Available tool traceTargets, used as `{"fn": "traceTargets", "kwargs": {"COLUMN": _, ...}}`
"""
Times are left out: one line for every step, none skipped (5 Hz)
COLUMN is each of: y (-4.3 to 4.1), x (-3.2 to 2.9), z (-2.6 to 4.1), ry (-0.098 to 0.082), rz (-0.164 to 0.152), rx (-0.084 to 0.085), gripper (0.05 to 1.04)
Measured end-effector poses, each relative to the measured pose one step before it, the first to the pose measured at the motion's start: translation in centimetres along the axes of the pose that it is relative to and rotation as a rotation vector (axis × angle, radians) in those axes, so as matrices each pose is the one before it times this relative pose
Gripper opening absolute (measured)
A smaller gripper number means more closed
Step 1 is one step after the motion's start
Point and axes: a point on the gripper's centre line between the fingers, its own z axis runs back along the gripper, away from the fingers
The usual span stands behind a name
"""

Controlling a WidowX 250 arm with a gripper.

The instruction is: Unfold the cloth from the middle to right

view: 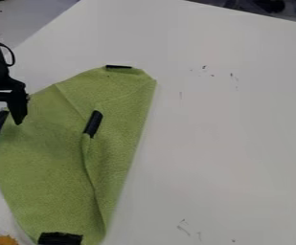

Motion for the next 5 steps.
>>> {"fn": "traceTargets", "kwargs": {"y": -0.178, "x": -0.266, "z": -0.734, "ry": 0.0226, "rz": 0.0026, "rx": -0.0094, "gripper": 1.001}}
{"fn": "traceTargets", "kwargs": {"y": -0.979, "x": 0.138, "z": -0.070, "ry": 0.0045, "rz": -0.0139, "rx": -0.0035, "gripper": 1.001}}
{"fn": "traceTargets", "kwargs": {"y": -0.973, "x": 0.009, "z": 1.243, "ry": -0.0052, "rz": -0.0175, "rx": 0.0468, "gripper": 1.001}}
{"fn": "traceTargets", "kwargs": {"y": -1.703, "x": -0.095, "z": 1.311, "ry": -0.0443, "rz": -0.0227, "rx": 0.0524, "gripper": 1.001}}
{"fn": "traceTargets", "kwargs": {"y": -1.665, "x": 0.593, "z": 1.887, "ry": -0.0544, "rz": -0.0335, "rx": 0.0499, "gripper": 1.001}}
